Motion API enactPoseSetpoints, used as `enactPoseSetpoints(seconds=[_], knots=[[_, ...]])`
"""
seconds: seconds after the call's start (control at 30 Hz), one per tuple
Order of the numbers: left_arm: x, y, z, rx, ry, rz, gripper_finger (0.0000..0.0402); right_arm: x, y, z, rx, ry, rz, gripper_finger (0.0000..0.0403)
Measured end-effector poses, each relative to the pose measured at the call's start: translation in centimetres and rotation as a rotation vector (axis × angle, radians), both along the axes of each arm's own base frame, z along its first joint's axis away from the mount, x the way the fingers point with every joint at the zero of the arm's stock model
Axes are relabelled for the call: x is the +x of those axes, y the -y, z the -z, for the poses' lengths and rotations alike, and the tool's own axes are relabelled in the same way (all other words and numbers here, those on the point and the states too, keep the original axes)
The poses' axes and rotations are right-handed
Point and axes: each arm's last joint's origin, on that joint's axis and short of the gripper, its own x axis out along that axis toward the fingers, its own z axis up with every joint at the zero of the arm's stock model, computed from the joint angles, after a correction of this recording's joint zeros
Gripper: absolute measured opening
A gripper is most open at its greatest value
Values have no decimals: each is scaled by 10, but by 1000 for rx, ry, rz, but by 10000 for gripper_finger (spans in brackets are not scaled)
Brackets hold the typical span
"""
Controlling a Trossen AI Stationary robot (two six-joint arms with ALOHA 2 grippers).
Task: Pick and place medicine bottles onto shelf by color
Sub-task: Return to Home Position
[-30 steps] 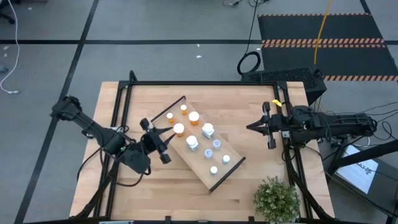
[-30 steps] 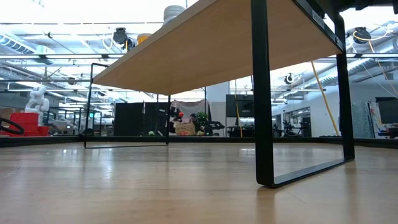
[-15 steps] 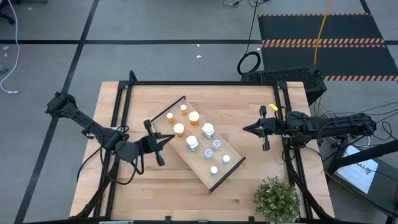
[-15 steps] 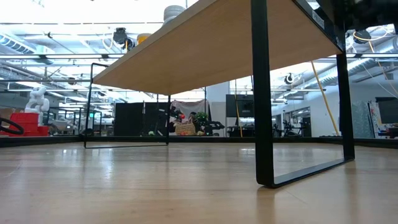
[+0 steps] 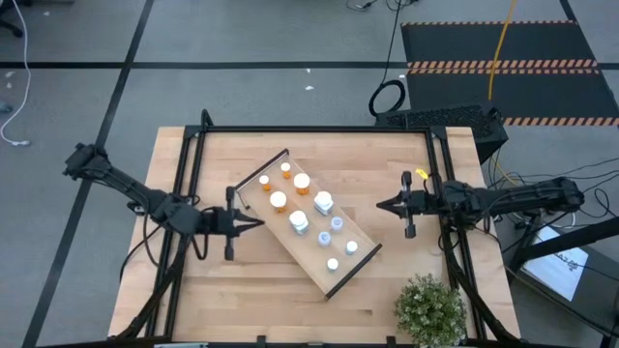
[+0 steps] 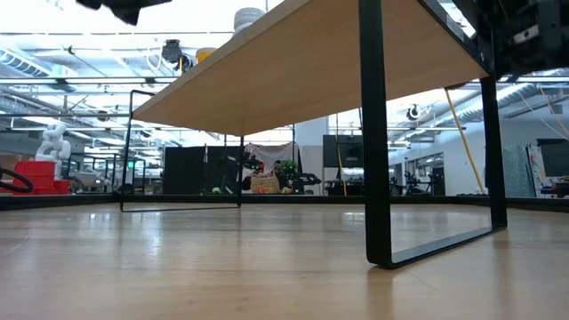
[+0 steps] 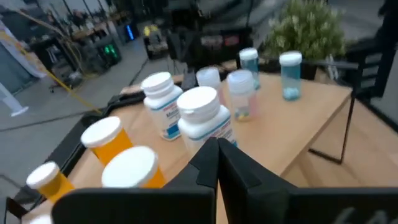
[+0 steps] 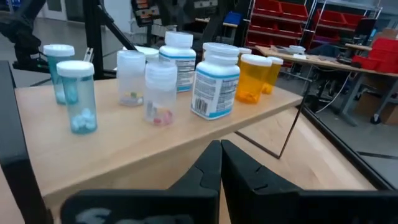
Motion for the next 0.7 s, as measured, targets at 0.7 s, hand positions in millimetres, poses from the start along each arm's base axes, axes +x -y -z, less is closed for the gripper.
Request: enactPoseSetpoints(seconds=[0.7], knots=[[-41, -28, 61, -111, 216, 183, 3, -16, 2, 31, -27, 21, 25, 0]])
